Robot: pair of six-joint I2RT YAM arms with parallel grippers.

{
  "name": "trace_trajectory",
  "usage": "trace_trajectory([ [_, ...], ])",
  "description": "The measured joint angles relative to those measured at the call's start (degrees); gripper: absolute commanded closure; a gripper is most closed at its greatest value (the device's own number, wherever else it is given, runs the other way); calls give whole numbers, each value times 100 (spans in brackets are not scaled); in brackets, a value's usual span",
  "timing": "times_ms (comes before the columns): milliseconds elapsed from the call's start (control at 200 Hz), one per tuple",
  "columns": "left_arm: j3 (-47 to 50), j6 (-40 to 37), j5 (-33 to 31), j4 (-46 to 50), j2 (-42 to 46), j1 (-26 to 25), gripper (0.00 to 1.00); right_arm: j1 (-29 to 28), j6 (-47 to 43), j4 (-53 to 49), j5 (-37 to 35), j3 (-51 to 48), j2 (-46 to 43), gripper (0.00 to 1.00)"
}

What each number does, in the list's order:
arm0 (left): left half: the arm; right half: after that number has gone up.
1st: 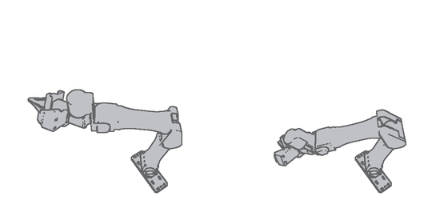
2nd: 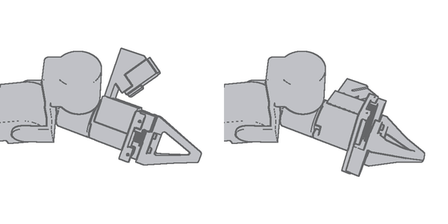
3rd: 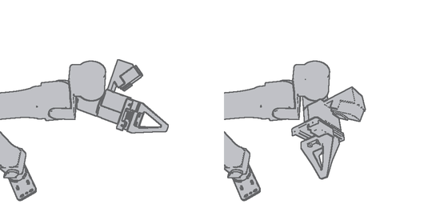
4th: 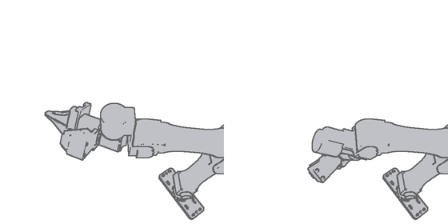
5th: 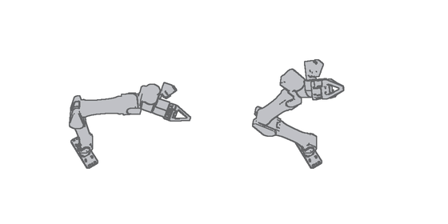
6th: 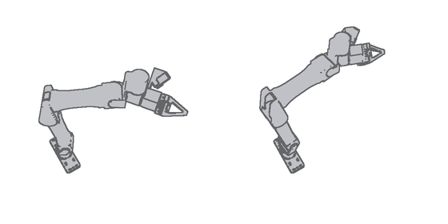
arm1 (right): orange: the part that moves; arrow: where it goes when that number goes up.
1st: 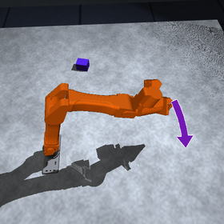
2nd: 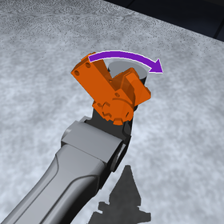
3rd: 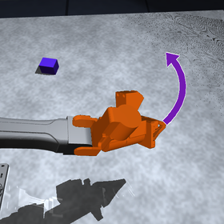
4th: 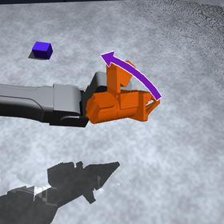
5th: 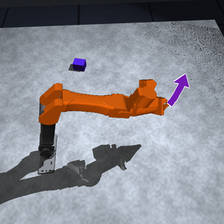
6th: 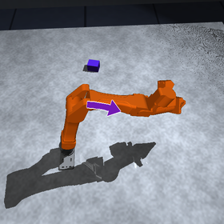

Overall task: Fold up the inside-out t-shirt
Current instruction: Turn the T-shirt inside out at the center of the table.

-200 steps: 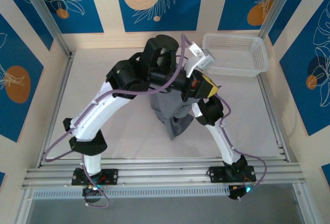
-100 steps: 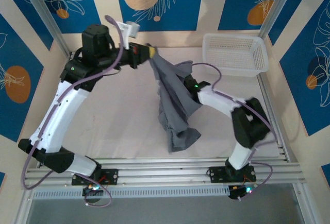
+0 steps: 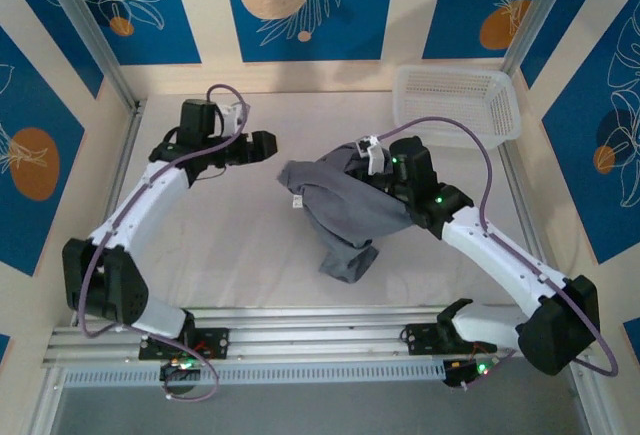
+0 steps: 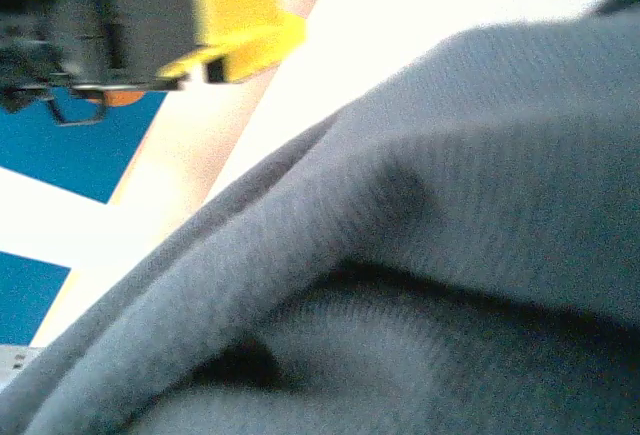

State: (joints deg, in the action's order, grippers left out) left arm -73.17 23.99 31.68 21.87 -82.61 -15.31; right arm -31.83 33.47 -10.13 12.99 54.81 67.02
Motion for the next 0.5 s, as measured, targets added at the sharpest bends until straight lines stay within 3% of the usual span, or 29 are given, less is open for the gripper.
trace_trajectory([
  [105, -387, -109, 291, 26, 413, -363, 14, -11, -4, -2, -87, -46, 15, 100],
  [190, -990, -271, 538, 4, 531, -1038, 13, -59, -2, 79, -205, -146, -50, 100],
  [230, -1119, -358, 643, -9, 573, -1375, 6, -114, 2, 142, -317, -225, -122, 100],
  [305, -1082, -590, 752, 26, 638, -1998, 2, -205, 42, 188, -509, -286, -299, 100],
  [405, -815, -680, 634, 170, 551, -2358, 1, -269, 61, 267, -662, -282, -514, 100],
  [465, -511, -704, 411, 240, 442, -2369, 12, -282, 87, 286, -774, -251, -614, 100],
  [500, -275, -708, 269, 269, 385, -2354, 32, -282, 105, 282, -863, -205, -640, 100],
])
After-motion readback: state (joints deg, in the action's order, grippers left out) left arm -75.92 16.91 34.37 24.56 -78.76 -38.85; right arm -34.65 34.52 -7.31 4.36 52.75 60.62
